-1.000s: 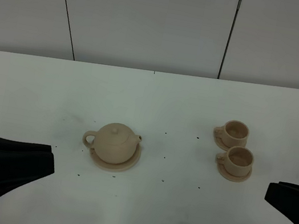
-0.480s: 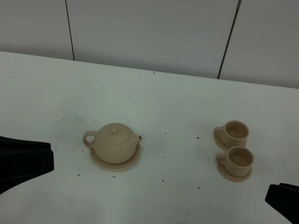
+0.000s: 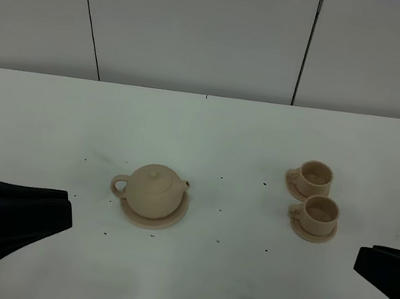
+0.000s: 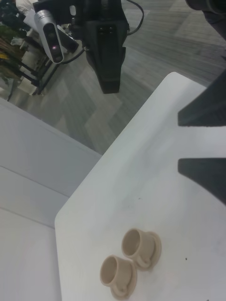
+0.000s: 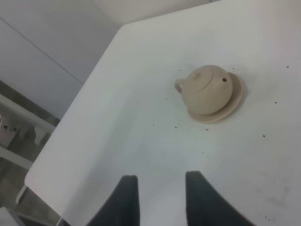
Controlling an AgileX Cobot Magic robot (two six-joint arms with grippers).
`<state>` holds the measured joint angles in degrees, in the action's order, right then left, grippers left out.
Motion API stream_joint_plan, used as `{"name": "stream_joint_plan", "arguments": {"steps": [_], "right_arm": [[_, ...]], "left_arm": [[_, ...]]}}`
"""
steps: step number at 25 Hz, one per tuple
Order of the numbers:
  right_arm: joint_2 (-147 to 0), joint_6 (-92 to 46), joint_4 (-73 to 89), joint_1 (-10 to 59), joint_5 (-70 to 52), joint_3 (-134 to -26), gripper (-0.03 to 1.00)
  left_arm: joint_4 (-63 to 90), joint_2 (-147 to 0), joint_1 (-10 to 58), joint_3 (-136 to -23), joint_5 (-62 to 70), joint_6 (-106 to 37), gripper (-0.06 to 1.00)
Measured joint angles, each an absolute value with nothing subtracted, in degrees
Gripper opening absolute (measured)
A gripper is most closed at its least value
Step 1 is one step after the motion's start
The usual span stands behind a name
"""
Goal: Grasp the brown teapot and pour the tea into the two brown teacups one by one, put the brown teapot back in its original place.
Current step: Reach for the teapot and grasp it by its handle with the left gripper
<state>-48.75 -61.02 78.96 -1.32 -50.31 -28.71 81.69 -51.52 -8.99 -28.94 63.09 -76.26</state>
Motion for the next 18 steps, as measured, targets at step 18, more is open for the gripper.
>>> {"name": "stream_joint_plan", "arguments": {"steps": [18], "right_arm": [[-48.75,-59.08,73.79,-1.32,-49.54,-33.53,0.24]], "left_arm": [[81.75,-51.52,-8.99,-28.94,62.79,-76.14,0.24]]}}
